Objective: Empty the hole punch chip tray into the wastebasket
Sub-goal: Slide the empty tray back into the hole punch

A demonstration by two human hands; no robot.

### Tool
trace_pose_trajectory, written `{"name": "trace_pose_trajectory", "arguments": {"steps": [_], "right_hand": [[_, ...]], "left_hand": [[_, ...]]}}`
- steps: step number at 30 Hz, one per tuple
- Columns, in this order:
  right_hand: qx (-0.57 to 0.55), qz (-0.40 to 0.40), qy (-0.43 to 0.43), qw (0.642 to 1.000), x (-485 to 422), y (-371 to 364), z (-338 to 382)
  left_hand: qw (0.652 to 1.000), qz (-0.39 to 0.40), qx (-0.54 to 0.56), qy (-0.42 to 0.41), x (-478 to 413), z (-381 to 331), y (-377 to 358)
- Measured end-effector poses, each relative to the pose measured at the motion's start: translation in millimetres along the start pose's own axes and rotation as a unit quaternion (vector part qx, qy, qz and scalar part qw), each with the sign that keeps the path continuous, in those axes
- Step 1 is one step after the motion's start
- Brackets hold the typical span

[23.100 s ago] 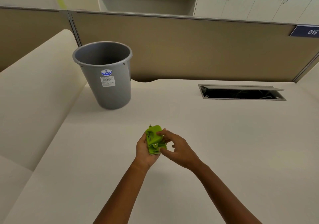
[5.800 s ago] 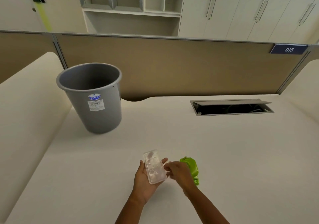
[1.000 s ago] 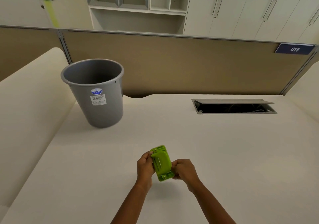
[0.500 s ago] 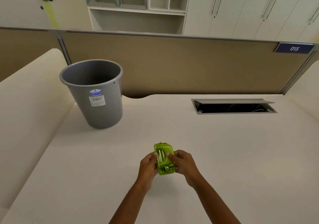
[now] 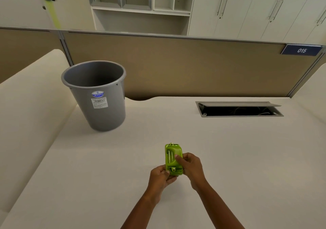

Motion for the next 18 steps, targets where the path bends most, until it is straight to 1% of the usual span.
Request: {"name": "trace_pose_trajectory", "arguments": {"steps": [6, 11, 14, 18], "right_hand": [[0.036, -0.020, 0.022, 0.999, -1.4, -0.4, -4.6], [0.051, -0.024, 0.013, 0.998, -1.8, 2.5, -13.6], [0.065, -0.034, 0.014, 0.997, -3.0, 6.7, -16.3], [0.078, -0.052, 0.003, 0.996, -8.0, 13.8, -20.0]], "left_hand": [[0.997, -0.062, -0.039, 0.014, -3.1, 6.2, 5.4], [0.993, -0.101, -0.054, 0.034, -2.7, 15.0, 8.7], [0.990, -0.108, -0.081, 0.041, -2.4, 18.2, 8.9], [0.984, -0.096, -0.144, 0.038, -2.5, 16.9, 7.4]]}}
Point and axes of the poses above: each hand's wrist, its own x-axis away from the middle knuckle, its own y-axis out of the back of the hand, z = x × y, the point moved 9 cm from there along -x, towards the middle knuckle, and after that the axes turned 3 degrees about z, right-handed, at the moved point
